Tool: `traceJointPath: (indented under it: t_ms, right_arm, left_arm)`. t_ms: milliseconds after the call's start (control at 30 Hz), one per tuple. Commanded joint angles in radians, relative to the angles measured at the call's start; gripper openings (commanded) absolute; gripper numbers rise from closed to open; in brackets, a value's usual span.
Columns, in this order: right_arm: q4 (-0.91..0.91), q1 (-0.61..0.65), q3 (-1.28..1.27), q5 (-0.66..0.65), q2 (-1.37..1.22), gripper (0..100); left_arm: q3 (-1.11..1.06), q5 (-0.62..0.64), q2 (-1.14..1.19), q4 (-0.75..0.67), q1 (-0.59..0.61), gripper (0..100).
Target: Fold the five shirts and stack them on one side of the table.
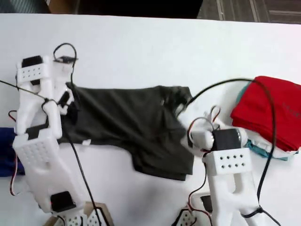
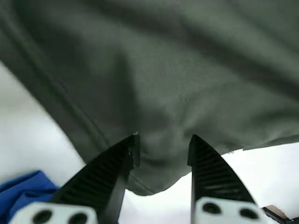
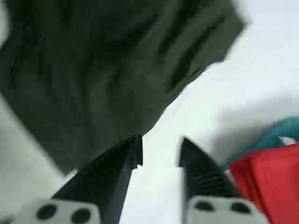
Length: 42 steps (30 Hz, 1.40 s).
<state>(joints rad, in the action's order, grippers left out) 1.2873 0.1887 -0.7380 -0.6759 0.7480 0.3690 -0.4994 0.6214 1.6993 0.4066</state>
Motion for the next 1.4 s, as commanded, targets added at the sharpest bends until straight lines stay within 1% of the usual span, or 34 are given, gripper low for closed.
traceJointPath:
  t_ms: [0,100,167,267,333,433,533,667,833,1033,1133,1367]
  right_arm:
    - [-0.139,-0.001,0.098,0.091,-0.162,4.3]
    - [-0.209,0.019,0.193,0.103,-0.375,4.3]
    - [-0.234,0.033,0.284,0.104,-0.524,4.4]
    - [-0.237,0.039,0.465,0.104,-0.734,4.4]
    - [-0.236,0.036,0.589,0.112,-0.863,4.4]
    - [-0.196,0.035,0.761,0.172,-1.043,4.4]
    - [-0.127,0.041,0.922,0.195,-1.201,4.4]
    - [-0.047,0.042,1.089,0.195,-1.374,4.4]
    - [0.018,0.033,1.238,0.190,-1.523,4.4]
    - [0.033,0.030,1.384,0.187,-1.620,4.4]
    - [0.039,0.022,1.448,0.187,-1.667,4.4]
    - [0.145,0.018,1.594,0.187,-1.747,4.4]
  left_arm:
    - [0.042,0.000,-0.003,-0.006,-0.003,20]
    - [0.042,-0.009,-0.003,-0.002,0.020,20]
    - [0.042,-0.040,-0.005,0.009,0.040,20]
    - [0.048,-0.055,-0.006,0.078,0.081,20]
    - [0.039,-0.055,-0.006,0.086,0.117,20]
    - [0.039,-0.055,0.002,0.086,0.164,20]
    - [0.008,-0.058,0.005,0.075,0.183,20]
    - [-0.090,-0.094,0.006,-0.025,0.195,20]
    - [-0.171,-0.092,0.006,-0.161,0.218,20]
    - [-0.131,-0.097,0.006,-0.258,0.273,20]
    - [-0.074,-0.097,0.006,-0.256,0.279,20]
    - [0.036,-0.087,0.006,-0.201,0.247,20]
